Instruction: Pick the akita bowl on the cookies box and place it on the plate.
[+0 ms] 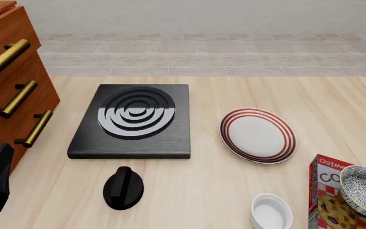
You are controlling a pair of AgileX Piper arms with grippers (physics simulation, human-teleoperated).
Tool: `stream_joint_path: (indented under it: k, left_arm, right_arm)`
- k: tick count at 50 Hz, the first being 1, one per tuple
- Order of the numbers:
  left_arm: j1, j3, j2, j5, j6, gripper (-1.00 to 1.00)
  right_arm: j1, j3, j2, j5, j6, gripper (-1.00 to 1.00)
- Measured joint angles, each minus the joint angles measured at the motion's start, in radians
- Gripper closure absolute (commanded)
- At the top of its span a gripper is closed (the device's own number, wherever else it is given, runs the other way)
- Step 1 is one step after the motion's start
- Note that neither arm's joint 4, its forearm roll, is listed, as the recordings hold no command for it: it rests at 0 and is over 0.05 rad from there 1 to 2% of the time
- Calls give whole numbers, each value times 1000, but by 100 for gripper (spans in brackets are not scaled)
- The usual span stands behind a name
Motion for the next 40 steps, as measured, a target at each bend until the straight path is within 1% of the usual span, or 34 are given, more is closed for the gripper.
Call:
stream_joint_path:
  k: [26,40]
  left_arm:
    - [0,0,0,0,0,-100]
    - [0,0,0,0,0,-100]
  right_arm:
    - [-6,56,56,-85,4,-100]
    - [-1,99,91,-149,15,-100]
